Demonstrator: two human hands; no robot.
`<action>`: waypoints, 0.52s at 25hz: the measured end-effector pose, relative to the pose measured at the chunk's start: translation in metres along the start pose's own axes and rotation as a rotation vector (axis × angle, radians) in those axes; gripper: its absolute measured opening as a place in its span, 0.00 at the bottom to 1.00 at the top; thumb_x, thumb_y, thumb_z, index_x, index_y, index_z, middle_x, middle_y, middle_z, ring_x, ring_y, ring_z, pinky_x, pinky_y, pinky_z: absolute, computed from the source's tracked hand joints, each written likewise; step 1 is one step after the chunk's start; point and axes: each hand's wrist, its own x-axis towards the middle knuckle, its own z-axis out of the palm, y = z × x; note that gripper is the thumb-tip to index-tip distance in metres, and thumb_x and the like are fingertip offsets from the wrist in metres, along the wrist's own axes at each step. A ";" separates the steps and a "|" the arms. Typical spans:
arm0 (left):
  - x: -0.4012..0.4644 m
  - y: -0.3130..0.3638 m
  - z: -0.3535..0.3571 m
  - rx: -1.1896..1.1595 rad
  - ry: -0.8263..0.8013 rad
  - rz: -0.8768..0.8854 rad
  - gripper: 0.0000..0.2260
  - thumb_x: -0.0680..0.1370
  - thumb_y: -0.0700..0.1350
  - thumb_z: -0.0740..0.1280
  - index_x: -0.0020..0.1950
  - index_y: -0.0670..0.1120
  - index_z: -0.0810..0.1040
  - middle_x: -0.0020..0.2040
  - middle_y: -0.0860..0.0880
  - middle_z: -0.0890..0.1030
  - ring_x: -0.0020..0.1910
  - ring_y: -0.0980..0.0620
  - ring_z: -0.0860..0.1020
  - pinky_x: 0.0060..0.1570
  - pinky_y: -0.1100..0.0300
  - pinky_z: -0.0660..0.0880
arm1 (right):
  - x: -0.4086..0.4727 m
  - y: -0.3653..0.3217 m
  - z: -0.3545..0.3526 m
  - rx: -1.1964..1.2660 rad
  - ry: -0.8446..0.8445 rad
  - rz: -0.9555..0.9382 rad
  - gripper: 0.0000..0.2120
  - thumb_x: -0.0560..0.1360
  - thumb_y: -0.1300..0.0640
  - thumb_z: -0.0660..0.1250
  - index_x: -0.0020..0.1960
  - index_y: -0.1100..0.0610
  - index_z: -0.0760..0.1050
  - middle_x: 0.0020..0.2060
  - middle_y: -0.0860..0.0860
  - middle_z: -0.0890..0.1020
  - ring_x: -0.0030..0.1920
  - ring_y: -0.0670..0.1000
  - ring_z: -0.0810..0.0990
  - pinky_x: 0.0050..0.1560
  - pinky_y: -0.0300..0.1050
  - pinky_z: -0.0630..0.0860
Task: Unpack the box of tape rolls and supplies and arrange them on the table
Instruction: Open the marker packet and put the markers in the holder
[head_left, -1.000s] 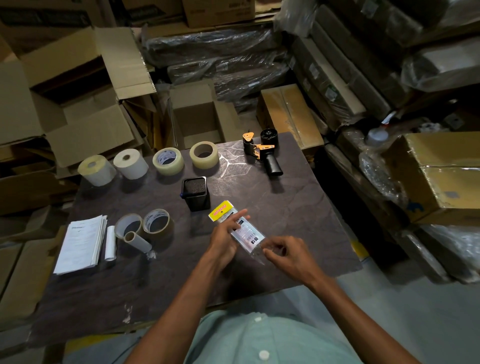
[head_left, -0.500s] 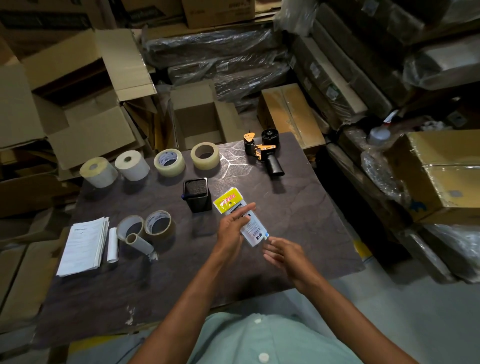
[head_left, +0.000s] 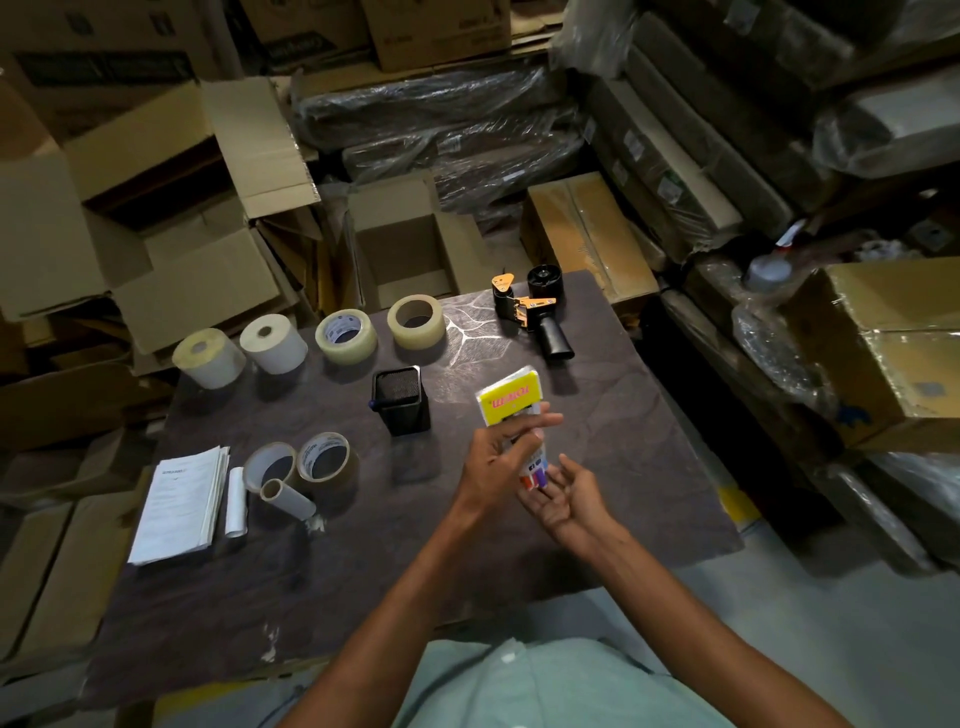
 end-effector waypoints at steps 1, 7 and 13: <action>0.002 0.002 -0.004 0.000 0.031 0.015 0.13 0.75 0.39 0.64 0.57 0.41 0.83 0.61 0.44 0.81 0.59 0.58 0.79 0.58 0.65 0.74 | 0.002 -0.001 0.001 0.004 -0.006 0.003 0.15 0.82 0.54 0.58 0.49 0.66 0.74 0.35 0.62 0.84 0.34 0.58 0.85 0.31 0.50 0.83; 0.009 0.015 -0.027 -0.003 0.134 0.054 0.11 0.77 0.35 0.65 0.58 0.39 0.82 0.61 0.43 0.81 0.59 0.56 0.80 0.58 0.62 0.77 | 0.009 0.001 0.002 -0.153 -0.081 0.063 0.14 0.78 0.56 0.64 0.56 0.66 0.76 0.42 0.61 0.84 0.35 0.54 0.84 0.32 0.43 0.82; 0.016 0.001 -0.050 -0.023 0.173 -0.027 0.15 0.79 0.31 0.61 0.57 0.43 0.83 0.58 0.39 0.83 0.58 0.43 0.82 0.54 0.54 0.80 | -0.002 -0.005 -0.005 -0.375 -0.204 0.180 0.20 0.71 0.57 0.65 0.58 0.67 0.76 0.46 0.64 0.82 0.41 0.58 0.84 0.37 0.46 0.83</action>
